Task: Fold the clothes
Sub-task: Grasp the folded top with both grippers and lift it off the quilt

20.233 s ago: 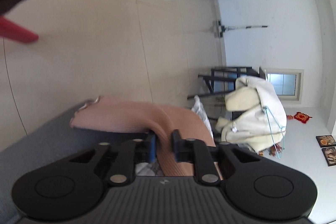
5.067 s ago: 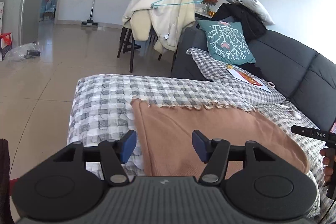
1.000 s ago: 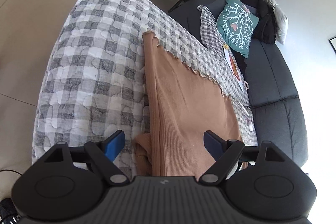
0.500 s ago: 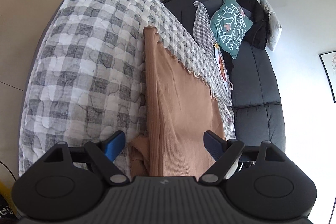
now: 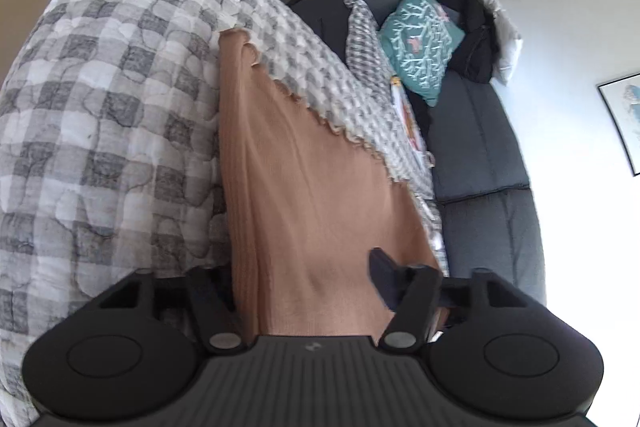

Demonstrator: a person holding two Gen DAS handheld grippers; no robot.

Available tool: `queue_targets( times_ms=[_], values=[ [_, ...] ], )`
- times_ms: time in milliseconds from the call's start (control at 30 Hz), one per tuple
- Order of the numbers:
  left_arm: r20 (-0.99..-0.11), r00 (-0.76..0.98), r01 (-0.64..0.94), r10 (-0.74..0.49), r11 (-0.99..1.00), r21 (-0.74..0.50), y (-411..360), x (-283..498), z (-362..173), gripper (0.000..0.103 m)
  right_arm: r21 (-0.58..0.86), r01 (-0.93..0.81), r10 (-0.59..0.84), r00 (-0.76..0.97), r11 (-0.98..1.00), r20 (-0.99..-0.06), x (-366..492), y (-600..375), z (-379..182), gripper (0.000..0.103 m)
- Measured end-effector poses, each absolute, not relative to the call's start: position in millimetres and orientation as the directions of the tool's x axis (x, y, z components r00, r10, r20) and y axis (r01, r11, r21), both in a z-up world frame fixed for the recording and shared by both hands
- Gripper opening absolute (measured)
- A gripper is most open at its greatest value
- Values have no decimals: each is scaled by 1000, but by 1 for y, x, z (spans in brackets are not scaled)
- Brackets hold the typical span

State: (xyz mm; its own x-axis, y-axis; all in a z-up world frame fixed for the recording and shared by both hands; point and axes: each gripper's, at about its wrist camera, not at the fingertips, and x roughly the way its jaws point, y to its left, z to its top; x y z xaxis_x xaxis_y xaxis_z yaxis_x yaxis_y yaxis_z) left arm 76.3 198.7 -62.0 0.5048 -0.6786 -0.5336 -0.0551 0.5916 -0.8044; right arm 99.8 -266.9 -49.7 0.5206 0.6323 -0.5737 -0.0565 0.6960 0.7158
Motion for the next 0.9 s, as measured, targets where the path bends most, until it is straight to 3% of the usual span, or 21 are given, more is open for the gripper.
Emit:
queue_targets(
  times_ms=[100,367,900],
  values=[
    [-531,538,-80,-654,588,-805,199,73,-56,15,677,-61,596,538,733,-596,95,-256,-38,30],
    [-547,604,-52,-579,657,-752,230,42,-8,14,685,-83,601,563,723,-567,71,-230,-6,22],
    [-619,732,-243,-285,739,-628,459,-85,52,14,651,-347,737,369,675,-567,51,26,15,20]
  ],
)
